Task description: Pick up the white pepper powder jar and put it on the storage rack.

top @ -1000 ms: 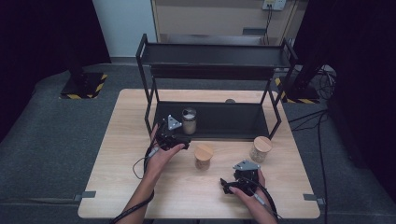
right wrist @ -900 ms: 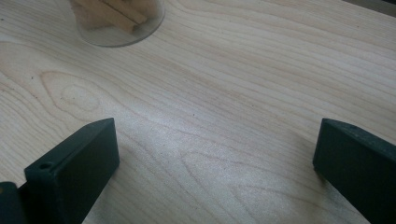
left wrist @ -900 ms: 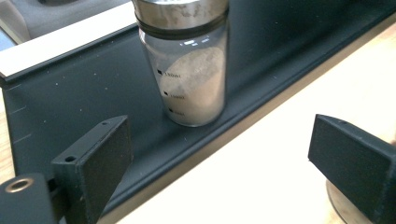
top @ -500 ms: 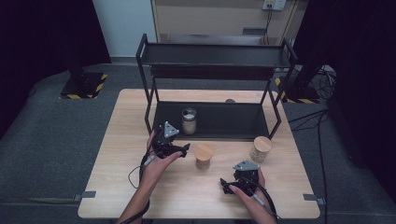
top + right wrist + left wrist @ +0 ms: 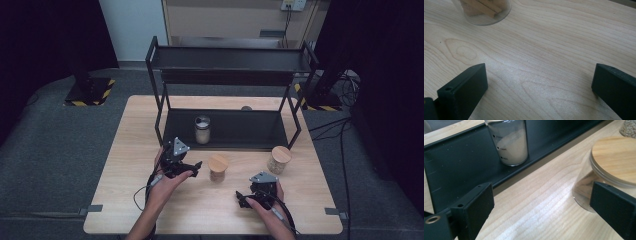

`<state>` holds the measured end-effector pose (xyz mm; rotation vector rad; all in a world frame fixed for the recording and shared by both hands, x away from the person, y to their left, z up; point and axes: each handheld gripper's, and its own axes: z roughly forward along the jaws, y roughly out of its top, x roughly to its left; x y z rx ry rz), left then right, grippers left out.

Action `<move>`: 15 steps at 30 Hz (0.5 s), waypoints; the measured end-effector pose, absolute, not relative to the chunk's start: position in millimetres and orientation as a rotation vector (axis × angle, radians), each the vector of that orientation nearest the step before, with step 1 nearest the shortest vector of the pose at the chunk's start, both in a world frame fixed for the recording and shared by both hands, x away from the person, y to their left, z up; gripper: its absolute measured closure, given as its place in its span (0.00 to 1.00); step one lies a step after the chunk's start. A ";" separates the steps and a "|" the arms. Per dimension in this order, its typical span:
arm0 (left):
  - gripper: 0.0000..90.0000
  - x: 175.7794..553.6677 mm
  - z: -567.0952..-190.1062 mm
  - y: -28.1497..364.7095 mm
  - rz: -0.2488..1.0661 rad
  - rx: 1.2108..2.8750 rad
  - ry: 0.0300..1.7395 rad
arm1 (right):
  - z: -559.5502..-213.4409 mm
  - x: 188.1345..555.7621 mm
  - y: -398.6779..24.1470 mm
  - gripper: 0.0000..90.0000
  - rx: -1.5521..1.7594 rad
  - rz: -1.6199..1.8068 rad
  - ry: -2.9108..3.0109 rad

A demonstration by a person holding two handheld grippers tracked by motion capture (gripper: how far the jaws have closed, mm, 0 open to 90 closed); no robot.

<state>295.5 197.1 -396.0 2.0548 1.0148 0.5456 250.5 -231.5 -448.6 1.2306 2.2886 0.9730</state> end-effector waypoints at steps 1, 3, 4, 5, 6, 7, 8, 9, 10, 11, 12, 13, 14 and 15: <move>0.05 293.4 -395.8 197.9 0.547 2.054 1.016 | -448.6 250.2 -231.3 0.01 1.231 0.972 2.287; 0.05 289.4 -395.3 200.0 0.545 2.053 1.020 | -448.5 249.5 -231.0 0.01 1.235 0.971 2.285; 0.04 289.4 -395.3 200.0 0.545 2.053 1.020 | -448.5 249.5 -231.0 0.01 1.235 0.971 2.285; 0.04 287.3 -394.7 201.0 0.545 2.053 1.020 | -448.3 248.4 -230.3 0.01 1.244 0.969 2.281; 0.04 285.7 -394.2 200.9 0.550 2.054 1.022 | -448.3 248.0 -230.0 0.01 1.244 0.968 2.280; 0.04 284.4 -393.5 201.3 0.551 2.055 1.023 | -448.3 248.1 -230.2 0.01 1.243 0.969 2.280; 0.04 282.9 -393.5 201.6 0.552 2.051 1.024 | -448.3 248.2 -230.2 0.01 1.245 0.969 2.281; 0.04 281.2 -393.2 201.5 0.555 2.051 1.025 | -448.3 248.1 -230.1 0.01 1.244 0.968 2.280; 0.04 279.6 -393.0 201.4 0.557 2.052 1.026 | -448.3 248.1 -230.1 0.01 1.244 0.968 2.280; 0.04 278.3 -393.1 201.8 0.554 2.050 1.028 | -448.3 248.2 -230.1 0.01 1.245 0.969 2.280; 0.04 277.0 -393.1 202.0 0.554 2.050 1.030 | -448.3 248.2 -230.2 0.01 1.244 0.969 2.281; 0.04 275.8 -392.9 202.0 0.560 2.054 1.031 | -448.4 248.2 -230.4 0.01 1.243 0.970 2.281; 0.04 274.7 -392.9 202.2 0.563 2.052 1.039 | -448.3 248.2 -230.4 0.01 1.245 0.970 2.281; 0.04 273.9 -393.2 203.2 0.561 2.046 1.048 | -448.5 248.2 -230.5 0.01 1.243 0.971 2.281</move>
